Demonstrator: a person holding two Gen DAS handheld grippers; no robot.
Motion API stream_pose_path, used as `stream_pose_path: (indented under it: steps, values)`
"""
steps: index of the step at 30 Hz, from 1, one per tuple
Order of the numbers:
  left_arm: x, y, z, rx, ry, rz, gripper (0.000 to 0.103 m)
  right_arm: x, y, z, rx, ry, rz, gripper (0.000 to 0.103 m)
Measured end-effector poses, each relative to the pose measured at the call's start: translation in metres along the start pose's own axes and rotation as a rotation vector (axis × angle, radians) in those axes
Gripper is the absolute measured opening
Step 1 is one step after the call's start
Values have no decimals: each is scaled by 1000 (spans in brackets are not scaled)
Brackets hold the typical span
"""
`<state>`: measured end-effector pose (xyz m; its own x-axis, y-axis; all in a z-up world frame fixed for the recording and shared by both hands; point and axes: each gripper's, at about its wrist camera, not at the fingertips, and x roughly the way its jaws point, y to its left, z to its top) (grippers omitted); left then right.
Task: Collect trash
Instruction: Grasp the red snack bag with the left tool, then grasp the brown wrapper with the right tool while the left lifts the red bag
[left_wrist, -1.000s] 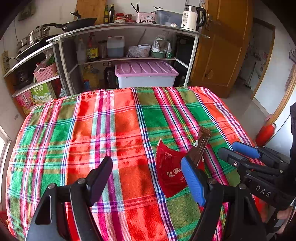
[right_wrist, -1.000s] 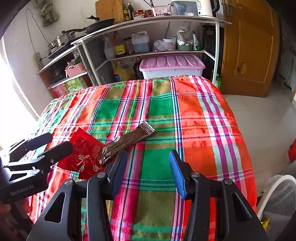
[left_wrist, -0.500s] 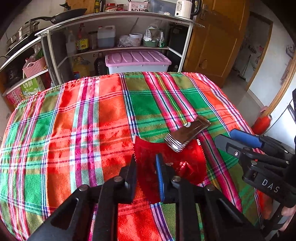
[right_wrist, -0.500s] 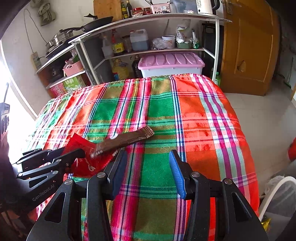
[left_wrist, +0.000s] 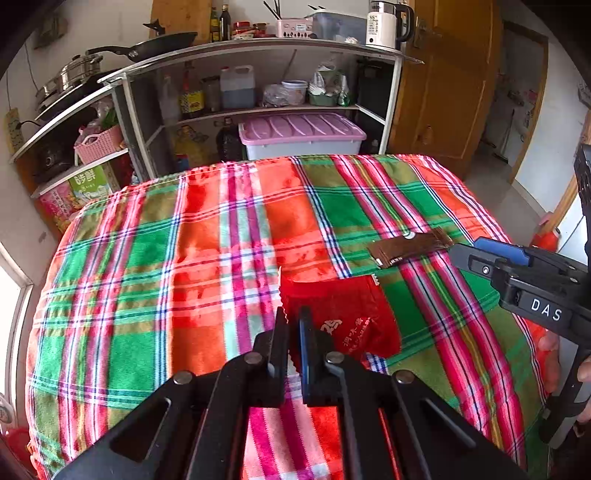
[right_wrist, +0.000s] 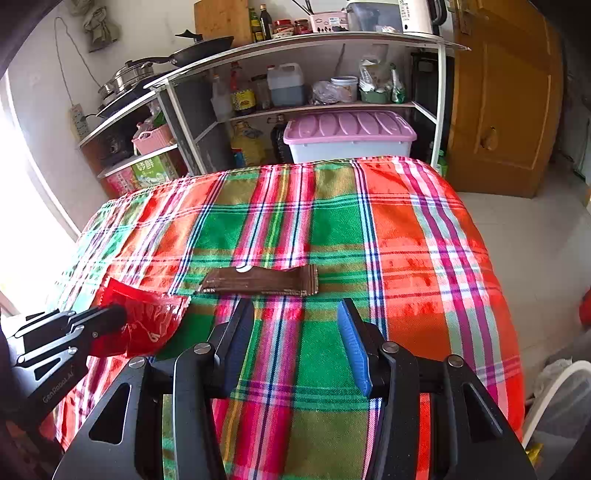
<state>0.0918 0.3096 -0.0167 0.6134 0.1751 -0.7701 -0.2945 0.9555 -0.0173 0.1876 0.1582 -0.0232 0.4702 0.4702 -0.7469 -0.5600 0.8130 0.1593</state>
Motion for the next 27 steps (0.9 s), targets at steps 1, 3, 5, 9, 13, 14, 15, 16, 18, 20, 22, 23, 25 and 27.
stream_pose_path:
  steps: [1,3,5,9,13,14,15,16,18,20,22,23,25,27]
  values:
    - [-1,2,0,-1,-5,5,5,1,3,1,-18,-3,1,48]
    - [1,6,2,-13,-1,12,5,2,11,4,-61,-15,12,48]
    - [5,9,2,-23,8,13,6,1,21,7,-132,-39,36,48]
    - [10,11,2,-31,11,19,6,13,38,12,-283,-33,29,58]
    - [12,13,2,-38,14,16,8,31,40,15,-326,10,45,58]
    - [13,13,3,-40,15,17,8,36,39,15,-324,24,54,58]
    - [14,14,4,-45,15,17,8,40,37,14,-323,35,57,58]
    - [15,14,4,-49,17,17,9,44,36,13,-324,47,61,58]
    - [17,14,6,-48,16,17,10,49,35,13,-332,72,67,59]
    - [19,14,6,-48,20,20,12,50,35,14,-334,71,68,59]
    - [21,16,6,-57,23,21,13,53,36,15,-340,73,56,59]
    - [21,17,5,-60,24,17,13,54,35,16,-334,73,57,59]
    - [21,17,5,-59,21,16,13,52,35,16,-313,72,61,59]
    - [20,16,5,-54,18,16,13,50,31,17,-273,64,59,44]
